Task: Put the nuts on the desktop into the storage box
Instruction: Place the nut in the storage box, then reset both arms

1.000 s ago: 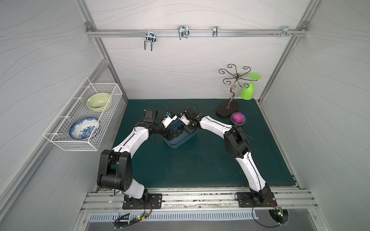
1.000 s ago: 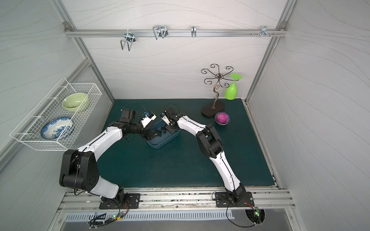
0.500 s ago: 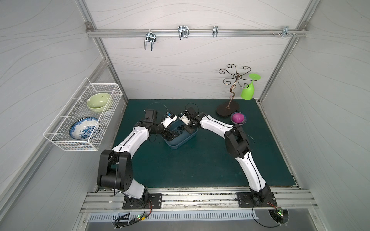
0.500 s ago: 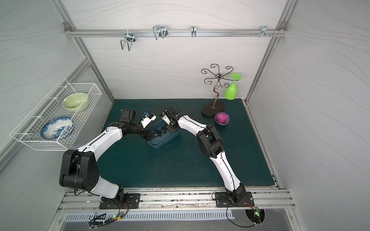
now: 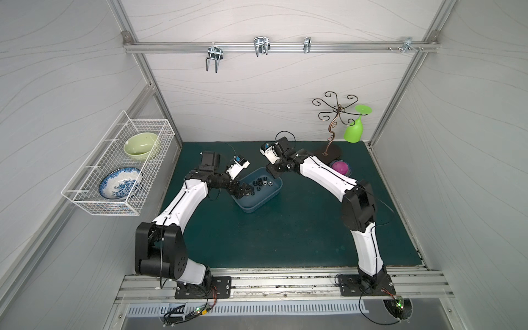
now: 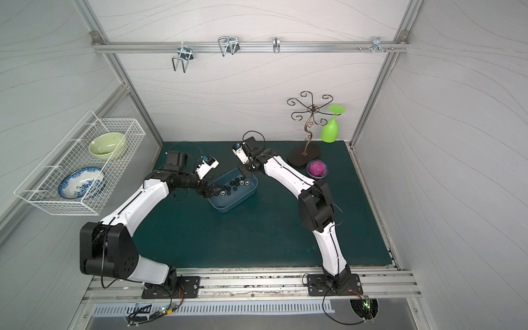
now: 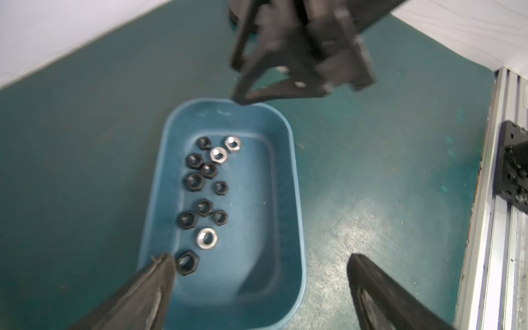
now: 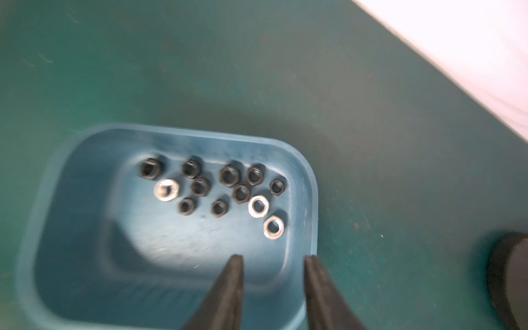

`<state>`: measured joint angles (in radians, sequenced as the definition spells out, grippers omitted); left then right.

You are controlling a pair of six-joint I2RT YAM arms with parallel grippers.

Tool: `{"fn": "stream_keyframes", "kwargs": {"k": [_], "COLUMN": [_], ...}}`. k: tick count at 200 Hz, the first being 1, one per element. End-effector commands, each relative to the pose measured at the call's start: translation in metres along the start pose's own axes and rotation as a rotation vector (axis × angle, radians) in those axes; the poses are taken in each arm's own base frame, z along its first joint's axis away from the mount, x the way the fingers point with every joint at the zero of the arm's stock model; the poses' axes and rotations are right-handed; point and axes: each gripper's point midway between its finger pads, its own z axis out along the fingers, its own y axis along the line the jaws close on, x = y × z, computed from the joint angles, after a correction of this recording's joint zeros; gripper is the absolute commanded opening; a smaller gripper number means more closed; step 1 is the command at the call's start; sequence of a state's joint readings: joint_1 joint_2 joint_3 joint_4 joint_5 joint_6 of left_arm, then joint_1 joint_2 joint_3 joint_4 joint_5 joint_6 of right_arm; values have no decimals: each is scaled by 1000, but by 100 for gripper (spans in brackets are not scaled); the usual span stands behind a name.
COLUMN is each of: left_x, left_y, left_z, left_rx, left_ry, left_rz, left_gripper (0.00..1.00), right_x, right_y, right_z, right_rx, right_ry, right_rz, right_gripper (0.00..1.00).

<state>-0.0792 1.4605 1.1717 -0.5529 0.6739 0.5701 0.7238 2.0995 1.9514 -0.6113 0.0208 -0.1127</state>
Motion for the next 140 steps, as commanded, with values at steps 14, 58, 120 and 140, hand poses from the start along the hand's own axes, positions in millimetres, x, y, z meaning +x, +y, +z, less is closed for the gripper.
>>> {"fn": "stream_keyframes", "kwargs": {"k": [14,58,120,140], "left_x": [-34,-27,3,20], "left_y": [3,25,69,90], "left_z": [-39,-53,-61,-63], "left_rx": [-46,-197,-486,-611], "left_ry": [-75,-35,-4,-17], "left_rz": [-68,-213,-280,-375], "left_gripper": [99,99,99,98], "right_x": [-11,7,34,52], "right_y": [-3,1,-19,-33], "right_z": [-54,-88,-168,-194], "right_rx": [-35,-64,127,195], "right_ry": [-73,-111,-349,-433], "right_rz": [68,90,114,145], "right_gripper": [51,76,99,99]}}
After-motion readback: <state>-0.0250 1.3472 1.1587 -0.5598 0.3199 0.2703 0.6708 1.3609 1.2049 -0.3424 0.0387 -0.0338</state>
